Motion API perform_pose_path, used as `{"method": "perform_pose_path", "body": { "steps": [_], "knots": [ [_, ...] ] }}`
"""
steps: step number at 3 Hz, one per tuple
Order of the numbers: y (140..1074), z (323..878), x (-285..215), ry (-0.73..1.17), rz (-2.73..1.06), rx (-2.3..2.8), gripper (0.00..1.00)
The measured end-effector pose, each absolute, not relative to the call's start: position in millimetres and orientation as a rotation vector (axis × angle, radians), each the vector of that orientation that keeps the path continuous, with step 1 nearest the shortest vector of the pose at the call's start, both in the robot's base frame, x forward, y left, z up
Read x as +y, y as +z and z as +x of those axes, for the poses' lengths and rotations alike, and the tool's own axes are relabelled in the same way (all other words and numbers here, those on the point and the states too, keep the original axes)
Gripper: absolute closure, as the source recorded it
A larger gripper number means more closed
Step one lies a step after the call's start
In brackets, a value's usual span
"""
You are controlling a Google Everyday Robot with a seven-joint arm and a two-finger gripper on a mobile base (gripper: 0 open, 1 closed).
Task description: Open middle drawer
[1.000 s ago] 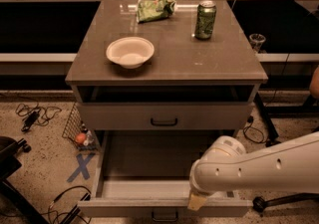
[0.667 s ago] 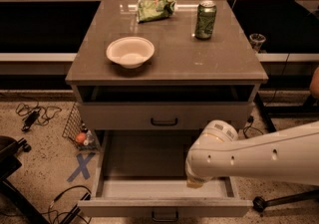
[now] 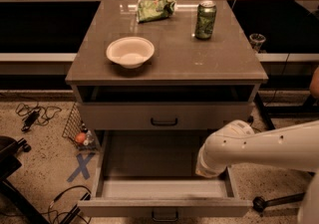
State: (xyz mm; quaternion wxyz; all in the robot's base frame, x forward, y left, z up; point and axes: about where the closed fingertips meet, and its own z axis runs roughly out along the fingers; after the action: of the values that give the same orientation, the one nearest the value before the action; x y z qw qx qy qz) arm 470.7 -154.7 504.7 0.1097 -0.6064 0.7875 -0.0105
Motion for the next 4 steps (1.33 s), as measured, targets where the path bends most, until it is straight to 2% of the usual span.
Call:
{"method": "perform_pose_path", "body": {
  "steps": [1,2,4],
  "knots": [
    [469.6,474.6,-169.5,0.075,-1.768,2.318,1.0],
    [426.5,468.0,-164.3,0.184,-1.809,2.327,1.0],
    [388.6,407.5,-129.7,0.313,-1.803,2.387,1.0]
  ]
}}
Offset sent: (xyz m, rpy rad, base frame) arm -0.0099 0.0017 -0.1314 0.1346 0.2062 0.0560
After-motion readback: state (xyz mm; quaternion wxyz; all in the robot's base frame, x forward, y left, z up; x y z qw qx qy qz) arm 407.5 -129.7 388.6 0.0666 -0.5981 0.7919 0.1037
